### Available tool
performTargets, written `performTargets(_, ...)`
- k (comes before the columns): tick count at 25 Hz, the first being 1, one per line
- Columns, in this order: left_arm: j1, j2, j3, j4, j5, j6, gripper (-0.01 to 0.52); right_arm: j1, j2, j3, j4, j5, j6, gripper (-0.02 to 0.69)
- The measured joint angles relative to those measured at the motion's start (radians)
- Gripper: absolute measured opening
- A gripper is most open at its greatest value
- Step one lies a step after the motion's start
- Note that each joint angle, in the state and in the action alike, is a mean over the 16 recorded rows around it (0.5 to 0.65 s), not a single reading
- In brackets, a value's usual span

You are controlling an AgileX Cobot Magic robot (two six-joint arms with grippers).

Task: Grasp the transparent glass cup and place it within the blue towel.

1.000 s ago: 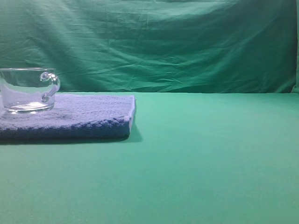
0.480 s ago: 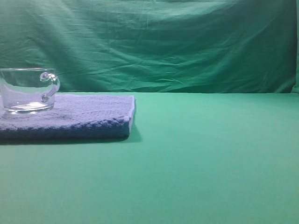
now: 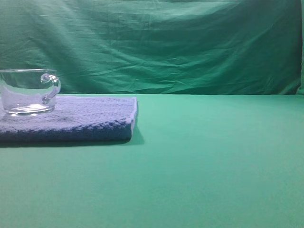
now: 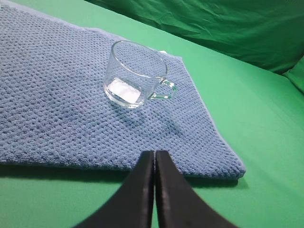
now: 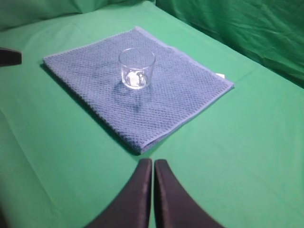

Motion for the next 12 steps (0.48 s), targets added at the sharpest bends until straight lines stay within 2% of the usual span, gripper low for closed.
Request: performTargets(12, 0.000, 0.000, 0.000, 0.000, 0.000, 0.000, 0.000, -0.394, -0.314, 0.312, -0.009, -0.099, 0.037, 0.000)
